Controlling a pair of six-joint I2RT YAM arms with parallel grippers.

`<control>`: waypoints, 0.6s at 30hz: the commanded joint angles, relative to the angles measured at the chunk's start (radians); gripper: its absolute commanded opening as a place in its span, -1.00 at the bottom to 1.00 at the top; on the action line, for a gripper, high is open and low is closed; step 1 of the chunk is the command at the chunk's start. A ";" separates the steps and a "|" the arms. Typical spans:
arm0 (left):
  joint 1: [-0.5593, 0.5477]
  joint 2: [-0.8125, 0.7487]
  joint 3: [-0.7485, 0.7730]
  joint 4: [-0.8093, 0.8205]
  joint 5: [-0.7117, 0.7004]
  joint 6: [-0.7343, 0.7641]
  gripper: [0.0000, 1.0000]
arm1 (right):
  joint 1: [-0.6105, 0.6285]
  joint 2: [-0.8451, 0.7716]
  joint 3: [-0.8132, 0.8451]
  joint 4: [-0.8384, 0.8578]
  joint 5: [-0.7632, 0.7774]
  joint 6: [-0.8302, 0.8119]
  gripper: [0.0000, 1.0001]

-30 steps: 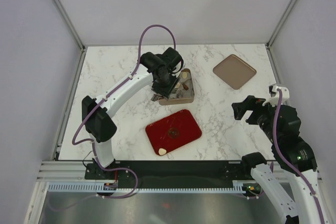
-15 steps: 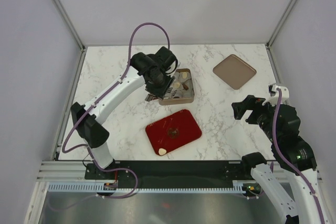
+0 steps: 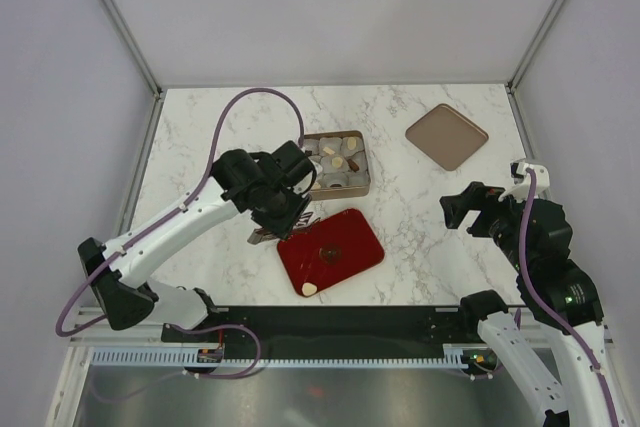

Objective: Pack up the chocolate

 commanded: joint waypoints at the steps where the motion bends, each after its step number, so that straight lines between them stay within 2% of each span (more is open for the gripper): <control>1: -0.050 -0.046 -0.066 -0.047 0.024 -0.082 -0.13 | 0.000 -0.008 0.015 0.030 -0.011 0.000 0.89; 8: -0.152 -0.063 -0.162 -0.015 0.067 -0.130 -0.12 | 0.000 -0.011 0.001 0.029 -0.017 0.003 0.89; 18: -0.182 -0.084 -0.186 -0.010 0.151 -0.120 -0.06 | 0.000 -0.014 0.001 0.029 -0.011 0.006 0.89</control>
